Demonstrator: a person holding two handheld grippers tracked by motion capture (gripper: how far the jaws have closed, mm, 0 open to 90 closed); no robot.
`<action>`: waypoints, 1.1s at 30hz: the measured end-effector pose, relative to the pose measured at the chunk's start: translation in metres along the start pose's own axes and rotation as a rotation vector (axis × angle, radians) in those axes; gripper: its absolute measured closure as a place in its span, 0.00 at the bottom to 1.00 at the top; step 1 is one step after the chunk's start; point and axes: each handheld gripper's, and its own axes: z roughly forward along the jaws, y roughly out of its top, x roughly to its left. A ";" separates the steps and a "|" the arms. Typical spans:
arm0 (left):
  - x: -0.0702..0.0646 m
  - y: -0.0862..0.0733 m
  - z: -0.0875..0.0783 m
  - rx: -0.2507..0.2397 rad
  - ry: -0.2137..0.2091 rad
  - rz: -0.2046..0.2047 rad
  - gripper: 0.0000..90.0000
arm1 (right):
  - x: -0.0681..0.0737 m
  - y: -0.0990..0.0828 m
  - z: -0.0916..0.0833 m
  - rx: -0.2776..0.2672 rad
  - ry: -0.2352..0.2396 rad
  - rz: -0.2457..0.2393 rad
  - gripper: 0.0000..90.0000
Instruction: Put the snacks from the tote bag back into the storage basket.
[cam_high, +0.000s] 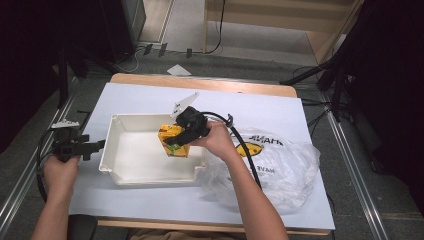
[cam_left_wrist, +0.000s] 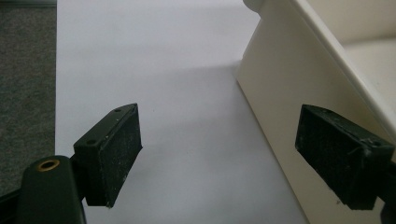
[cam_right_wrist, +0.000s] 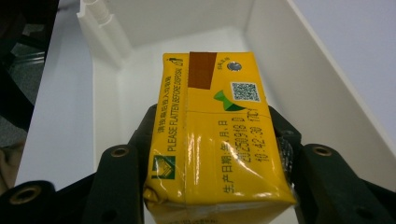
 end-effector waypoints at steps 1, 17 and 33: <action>0.000 0.000 0.000 0.002 0.000 0.003 0.17 | 0.000 0.000 0.002 0.001 0.000 -0.002 0.59; 0.000 0.000 0.000 0.001 -0.001 0.000 0.17 | 0.005 0.005 0.026 0.041 0.030 -0.028 0.59; 0.000 0.000 0.000 0.000 -0.002 0.000 0.17 | 0.012 0.013 0.041 0.046 0.047 -0.049 0.59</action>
